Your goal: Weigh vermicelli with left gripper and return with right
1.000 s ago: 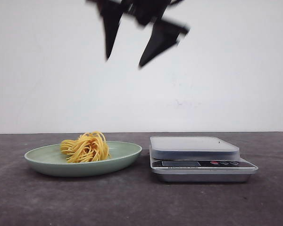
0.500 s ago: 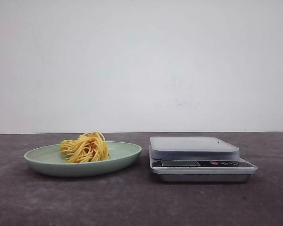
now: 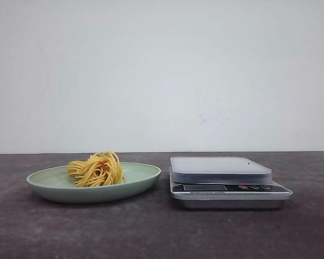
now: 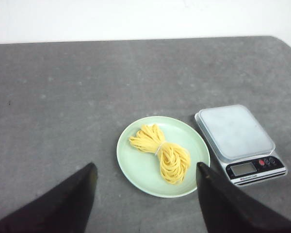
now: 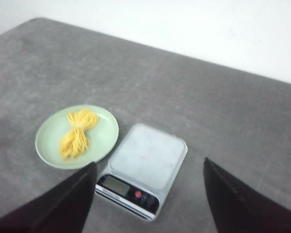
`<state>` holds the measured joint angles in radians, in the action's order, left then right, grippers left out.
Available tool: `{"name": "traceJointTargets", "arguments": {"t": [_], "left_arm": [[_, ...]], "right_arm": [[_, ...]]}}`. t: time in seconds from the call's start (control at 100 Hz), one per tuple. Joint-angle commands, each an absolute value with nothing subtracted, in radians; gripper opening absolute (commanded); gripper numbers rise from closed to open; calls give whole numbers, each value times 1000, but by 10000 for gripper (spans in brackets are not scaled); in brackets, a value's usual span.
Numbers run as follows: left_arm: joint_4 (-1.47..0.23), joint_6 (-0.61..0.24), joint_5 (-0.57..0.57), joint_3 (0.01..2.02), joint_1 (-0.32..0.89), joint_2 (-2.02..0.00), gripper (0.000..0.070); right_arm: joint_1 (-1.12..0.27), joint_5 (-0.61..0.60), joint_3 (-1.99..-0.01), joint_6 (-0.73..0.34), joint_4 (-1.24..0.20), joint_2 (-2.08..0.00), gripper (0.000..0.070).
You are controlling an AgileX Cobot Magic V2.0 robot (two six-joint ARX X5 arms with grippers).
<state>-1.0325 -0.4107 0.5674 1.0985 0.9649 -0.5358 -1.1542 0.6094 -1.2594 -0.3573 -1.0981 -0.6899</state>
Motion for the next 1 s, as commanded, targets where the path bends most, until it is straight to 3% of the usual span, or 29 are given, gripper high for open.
{"name": "traceJointTargets", "arguments": {"t": [0.0,0.33,0.37,0.38,0.43,0.45,0.99], "left_arm": [[-1016,-405,573,1108,976,-542,394],[-1016,-403,585,1105,976,-542,378],[-1017,-402,587,1105,976,-542,313],[-1018,-401,587,1105,976,-542,252],[-1018,-391,587,1105,976,-542,0],[-1017,-389,588,1105,976,-542,6],[-1005,-379,587,1105,976,-542,0]], "right_arm": [[-1191,640,-1209,-394,-1078,-662,438],[-1266,682,-993,-423,-944,-538,415],[-1266,682,-993,-424,-940,-539,345],[-1266,682,-993,-424,-939,-539,315],[-1267,682,-993,-422,-935,-540,85],[-1267,682,-993,-421,-934,-540,0],[-1267,735,-993,-419,-920,-539,10]]}}
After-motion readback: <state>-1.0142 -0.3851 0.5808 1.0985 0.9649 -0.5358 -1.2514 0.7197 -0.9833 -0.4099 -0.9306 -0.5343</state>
